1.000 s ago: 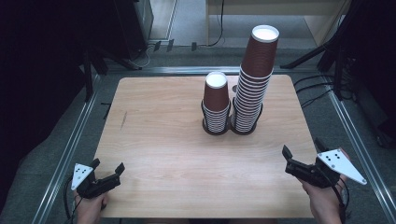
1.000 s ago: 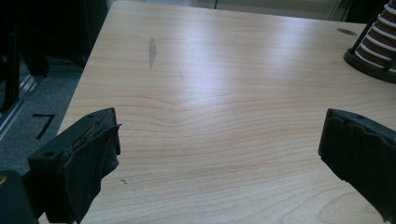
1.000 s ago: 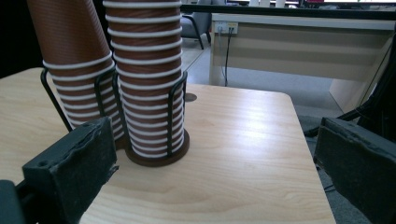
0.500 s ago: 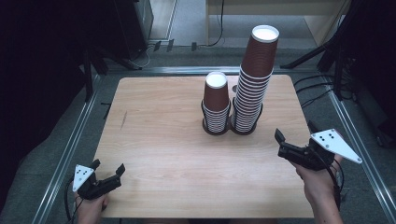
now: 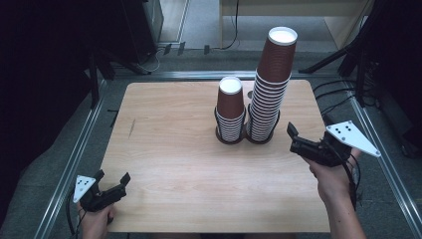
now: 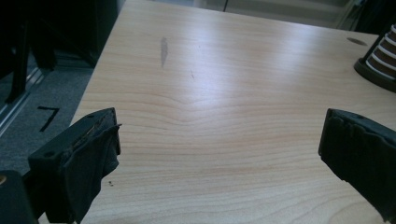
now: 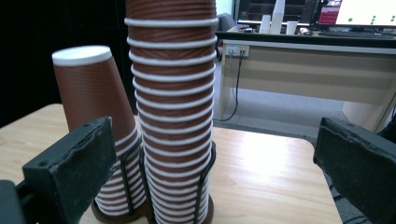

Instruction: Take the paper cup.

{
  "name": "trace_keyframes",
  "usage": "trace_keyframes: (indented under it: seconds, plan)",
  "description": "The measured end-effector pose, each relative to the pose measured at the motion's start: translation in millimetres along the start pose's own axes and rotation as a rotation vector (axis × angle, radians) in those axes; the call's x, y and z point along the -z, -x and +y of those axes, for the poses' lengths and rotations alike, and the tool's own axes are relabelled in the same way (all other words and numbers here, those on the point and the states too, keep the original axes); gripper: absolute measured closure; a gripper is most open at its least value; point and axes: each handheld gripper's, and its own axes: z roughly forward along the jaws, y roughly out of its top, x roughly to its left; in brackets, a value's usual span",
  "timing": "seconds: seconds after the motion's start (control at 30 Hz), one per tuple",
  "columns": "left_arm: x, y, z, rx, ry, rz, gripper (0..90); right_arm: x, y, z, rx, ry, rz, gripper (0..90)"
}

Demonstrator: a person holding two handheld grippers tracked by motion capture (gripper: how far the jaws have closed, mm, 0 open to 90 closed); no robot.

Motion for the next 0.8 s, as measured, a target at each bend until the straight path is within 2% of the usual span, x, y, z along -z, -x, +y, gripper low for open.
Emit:
trace_keyframes:
  seconds: [0.07,0.13,0.33,0.57,0.8]
  plan:
    - [-1.1,2.0,0.2,-0.009,-0.01,0.027,0.0,-2.7,-1.0,2.9,-0.012,0.004,0.004,0.0]
    - [-0.8,3.0,-0.1,-0.024,-0.005,0.022,0.0,-6.2,-2.9,6.9,-0.009,0.003,0.006,0.0]
    - [-0.8,0.1,0.5,-0.005,-0.008,-0.019,0.0,-10.7,-6.5,15.4,-0.003,0.012,0.012,0.0]
    - [-1.3,3.3,-0.3,-0.029,0.0,-0.004,0.0,-17.4,-10.3,28.9,-0.002,0.026,0.017,0.0]
    - [-1.4,3.4,-0.3,-0.028,0.0,-0.003,0.0,-25.5,-16.5,40.8,0.008,0.038,0.022,0.0]
